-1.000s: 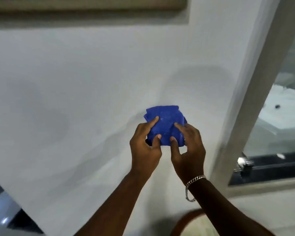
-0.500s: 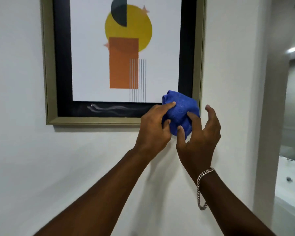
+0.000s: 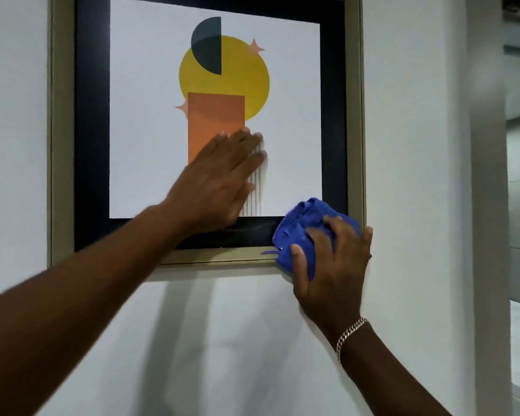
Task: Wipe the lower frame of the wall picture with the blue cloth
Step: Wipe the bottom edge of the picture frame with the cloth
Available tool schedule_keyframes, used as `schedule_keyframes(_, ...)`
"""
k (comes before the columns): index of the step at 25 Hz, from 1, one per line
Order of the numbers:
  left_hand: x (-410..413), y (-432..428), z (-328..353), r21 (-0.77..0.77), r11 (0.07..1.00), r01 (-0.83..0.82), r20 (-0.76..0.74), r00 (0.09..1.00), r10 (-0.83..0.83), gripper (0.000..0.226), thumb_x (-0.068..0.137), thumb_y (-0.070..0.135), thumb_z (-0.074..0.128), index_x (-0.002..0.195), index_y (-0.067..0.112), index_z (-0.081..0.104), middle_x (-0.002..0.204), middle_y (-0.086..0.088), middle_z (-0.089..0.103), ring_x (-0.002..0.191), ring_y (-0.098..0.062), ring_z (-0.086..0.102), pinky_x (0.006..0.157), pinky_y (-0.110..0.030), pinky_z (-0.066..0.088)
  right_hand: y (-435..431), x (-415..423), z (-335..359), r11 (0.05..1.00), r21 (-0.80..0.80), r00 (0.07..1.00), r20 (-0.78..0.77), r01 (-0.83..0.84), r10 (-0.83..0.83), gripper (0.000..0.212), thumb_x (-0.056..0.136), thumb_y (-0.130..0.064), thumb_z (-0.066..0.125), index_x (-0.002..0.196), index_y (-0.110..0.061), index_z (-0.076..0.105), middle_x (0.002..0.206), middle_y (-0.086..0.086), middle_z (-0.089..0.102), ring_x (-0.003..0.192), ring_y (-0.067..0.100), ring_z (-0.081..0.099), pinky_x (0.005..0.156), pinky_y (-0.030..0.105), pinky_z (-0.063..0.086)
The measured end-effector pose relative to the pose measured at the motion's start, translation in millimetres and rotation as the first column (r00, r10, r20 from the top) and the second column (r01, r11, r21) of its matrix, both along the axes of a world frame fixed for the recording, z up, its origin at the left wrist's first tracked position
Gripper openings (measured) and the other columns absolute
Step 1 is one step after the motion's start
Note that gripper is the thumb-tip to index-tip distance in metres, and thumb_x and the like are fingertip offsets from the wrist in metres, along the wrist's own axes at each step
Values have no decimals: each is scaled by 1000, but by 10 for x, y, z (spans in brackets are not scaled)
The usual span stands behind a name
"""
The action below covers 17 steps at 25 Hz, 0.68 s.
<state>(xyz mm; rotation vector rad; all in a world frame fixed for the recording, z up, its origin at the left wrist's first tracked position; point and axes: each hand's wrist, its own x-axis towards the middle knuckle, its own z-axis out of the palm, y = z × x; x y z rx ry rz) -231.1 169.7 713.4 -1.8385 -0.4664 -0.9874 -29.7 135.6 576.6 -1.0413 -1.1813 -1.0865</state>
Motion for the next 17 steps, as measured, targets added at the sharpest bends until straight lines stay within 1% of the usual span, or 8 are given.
schedule_keyframes(1, -77, 66, 81, 41, 997, -69, -44, 996, 71, 53, 98, 28, 42, 145, 6, 40, 157, -17, 35, 148, -33, 28, 120, -52, 27, 44, -45, 50, 1000, 12, 1000, -7, 3, -2, 39, 96, -37, 47, 124, -12, 58, 137, 19, 56, 131, 35, 49, 121, 54, 19)
schedule_keyframes(3, -168, 159, 164, 109, 981, -158, -86, 982, 168, 59, 99, 37, 31, 152, 10, 26, 163, -12, 23, 152, -29, 17, 123, -49, 19, 139, -57, -1, 1000, 20, 998, 58, 19, -21, 40, 99, -36, 41, 130, -14, 54, 142, 18, 52, 137, 34, 43, 119, 58, 24)
schedule_keyframes(6, -163, 195, 178, 156, 970, -184, -95, 975, 200, 63, 99, 41, 26, 153, 10, 20, 164, -13, 18, 152, -29, 13, 124, -50, 18, 210, 82, -158, 997, 81, 995, 102, 9, -18, 39, 101, -38, 36, 123, -13, 57, 134, 20, 59, 131, 35, 47, 113, 61, 33)
schedule_keyframes(8, -140, 211, 169, 171, 967, -189, -91, 974, 206, 65, 98, 43, 24, 153, 8, 18, 164, -14, 16, 152, -30, 11, 123, -52, 18, 275, 4, -74, 986, 163, 999, -29, -17, 21, 36, 101, -36, 38, 114, -12, 61, 124, 20, 63, 119, 37, 54, 103, 62, 41)
schedule_keyframes(10, -148, 233, 185, 190, 964, -184, -112, 972, 207, 67, 98, 44, 22, 153, 7, 16, 164, -14, 15, 153, -30, 11, 124, -52, 17, 332, -186, -41, 978, 207, 988, -142, -33, 63, 34, 101, -37, 38, 113, -15, 61, 123, 16, 62, 118, 33, 53, 100, 60, 42)
schedule_keyframes(13, -276, 259, 229, 230, 960, -162, -184, 961, 206, 69, 98, 48, 22, 154, 7, 13, 165, -13, 14, 153, -28, 11, 124, -51, 15, 318, -183, -202, 984, 172, 999, -6, -39, 41, 33, 100, -39, 40, 115, -17, 59, 127, 15, 59, 124, 32, 49, 105, 58, 38)
schedule_keyframes(14, -317, 263, 243, 240, 957, -162, -204, 956, 213, 70, 98, 49, 21, 154, 8, 12, 165, -13, 13, 153, -28, 11, 124, -51, 15, 301, -140, -174, 984, 174, 999, -16, -37, 40, 32, 99, -38, 41, 112, -16, 60, 125, 15, 60, 121, 32, 51, 102, 58, 40)
schedule_keyframes(17, -364, 263, 264, 251, 955, -159, -220, 951, 216, 71, 98, 50, 20, 154, 8, 12, 165, -13, 13, 153, -27, 10, 124, -52, 17, 282, -281, -4, 980, 190, 974, -207, -55, 95, 26, 96, -35, 46, 103, -15, 61, 114, 14, 64, 111, 30, 55, 94, 57, 45)
